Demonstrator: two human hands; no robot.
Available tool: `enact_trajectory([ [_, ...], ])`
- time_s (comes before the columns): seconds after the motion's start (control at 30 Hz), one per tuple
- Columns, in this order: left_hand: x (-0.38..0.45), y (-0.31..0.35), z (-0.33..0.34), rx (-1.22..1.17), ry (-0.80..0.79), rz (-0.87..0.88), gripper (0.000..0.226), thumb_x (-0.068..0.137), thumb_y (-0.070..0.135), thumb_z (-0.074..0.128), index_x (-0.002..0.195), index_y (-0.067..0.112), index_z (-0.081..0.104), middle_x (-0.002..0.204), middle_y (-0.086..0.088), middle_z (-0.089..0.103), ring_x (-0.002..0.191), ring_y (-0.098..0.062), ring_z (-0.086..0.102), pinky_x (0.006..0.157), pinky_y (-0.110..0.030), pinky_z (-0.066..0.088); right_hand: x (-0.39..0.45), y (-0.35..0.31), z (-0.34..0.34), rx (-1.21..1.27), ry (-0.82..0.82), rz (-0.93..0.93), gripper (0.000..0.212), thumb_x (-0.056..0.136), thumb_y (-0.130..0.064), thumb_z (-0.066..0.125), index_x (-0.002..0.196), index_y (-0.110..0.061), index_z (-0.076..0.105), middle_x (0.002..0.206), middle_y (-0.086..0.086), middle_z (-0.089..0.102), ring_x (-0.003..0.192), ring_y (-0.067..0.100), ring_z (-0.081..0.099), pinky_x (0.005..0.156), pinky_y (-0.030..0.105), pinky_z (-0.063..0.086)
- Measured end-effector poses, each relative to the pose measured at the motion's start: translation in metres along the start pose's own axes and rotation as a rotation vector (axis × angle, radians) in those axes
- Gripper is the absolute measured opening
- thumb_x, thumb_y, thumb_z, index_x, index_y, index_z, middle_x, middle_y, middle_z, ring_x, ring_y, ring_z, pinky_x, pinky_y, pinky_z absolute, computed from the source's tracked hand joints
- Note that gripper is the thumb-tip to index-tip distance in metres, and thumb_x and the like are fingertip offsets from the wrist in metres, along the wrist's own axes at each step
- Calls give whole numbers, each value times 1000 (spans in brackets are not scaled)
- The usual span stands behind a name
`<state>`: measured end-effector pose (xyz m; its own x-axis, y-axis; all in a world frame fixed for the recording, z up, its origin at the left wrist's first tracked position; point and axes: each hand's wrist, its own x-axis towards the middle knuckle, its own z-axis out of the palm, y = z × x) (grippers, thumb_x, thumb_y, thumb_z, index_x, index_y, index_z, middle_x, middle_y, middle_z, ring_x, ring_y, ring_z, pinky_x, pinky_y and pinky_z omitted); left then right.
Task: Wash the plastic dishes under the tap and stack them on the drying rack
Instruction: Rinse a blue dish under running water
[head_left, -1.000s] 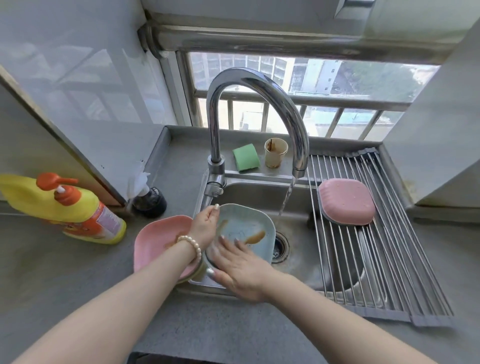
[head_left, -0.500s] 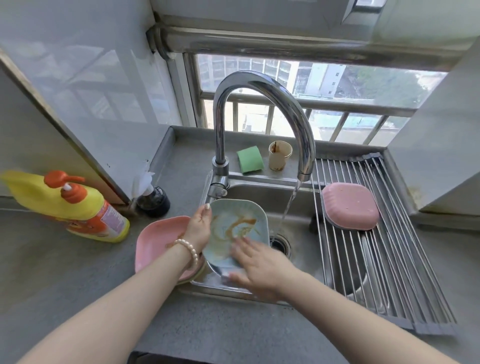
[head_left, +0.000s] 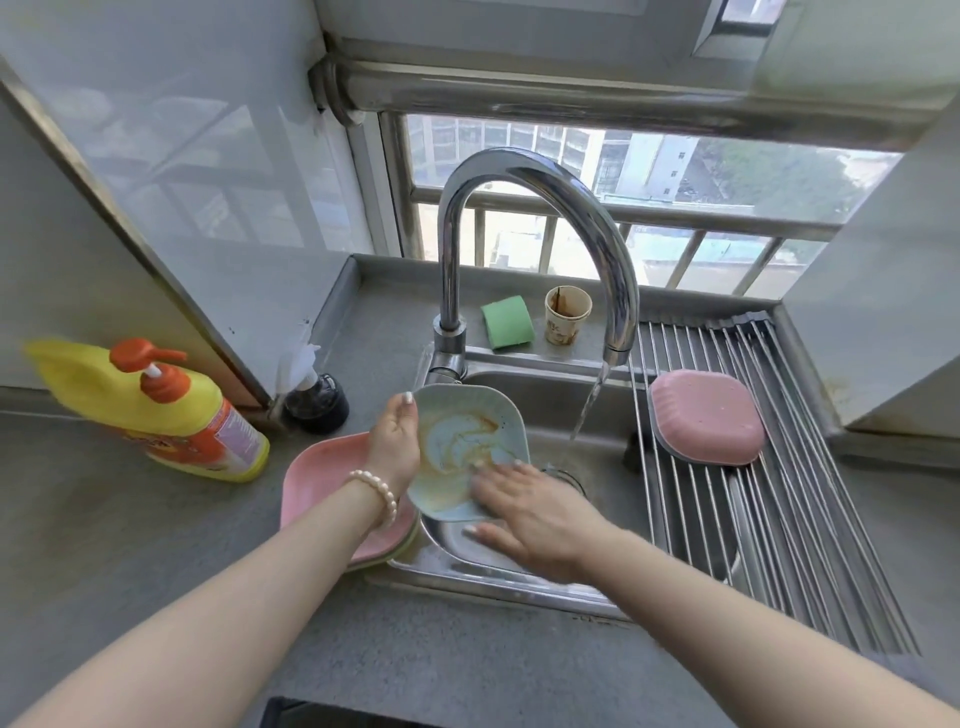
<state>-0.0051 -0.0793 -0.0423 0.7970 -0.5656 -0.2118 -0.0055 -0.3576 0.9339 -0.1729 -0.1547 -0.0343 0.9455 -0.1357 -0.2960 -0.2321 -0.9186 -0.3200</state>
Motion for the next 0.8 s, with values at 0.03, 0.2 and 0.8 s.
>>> enact_trajectory([
  [0.03, -3, 0, 2, 26, 4, 1, 36, 104, 26, 27, 119, 4, 51, 114, -10, 58, 114, -24, 50, 100, -32, 36, 5, 6, 0, -40, 18, 64, 119, 63, -81, -22, 151, -10, 14, 159, 10, 9, 147, 19, 6, 118, 30, -4],
  [0.2, -15, 7, 21, -84, -75, -32, 29, 104, 22, 29, 111, 8, 52, 113, -8, 53, 108, -18, 48, 104, -31, 34, 44, -10, -8, 253, 99, 261, 82, 92, -65, 6, 151, -9, -7, 156, 15, -19, 144, 24, -20, 117, 39, -14],
  [0.8, 0, 20, 9, -187, -479, -721, 40, 100, 37, 37, 124, 8, 49, 102, -15, 61, 82, -26, 61, 74, -43, 52, 0, 17, -6, 276, 1163, -36, 58, 88, -51, 57, 48, -16, 33, 47, -5, 29, 48, 9, 24, 49, 22, 23],
])
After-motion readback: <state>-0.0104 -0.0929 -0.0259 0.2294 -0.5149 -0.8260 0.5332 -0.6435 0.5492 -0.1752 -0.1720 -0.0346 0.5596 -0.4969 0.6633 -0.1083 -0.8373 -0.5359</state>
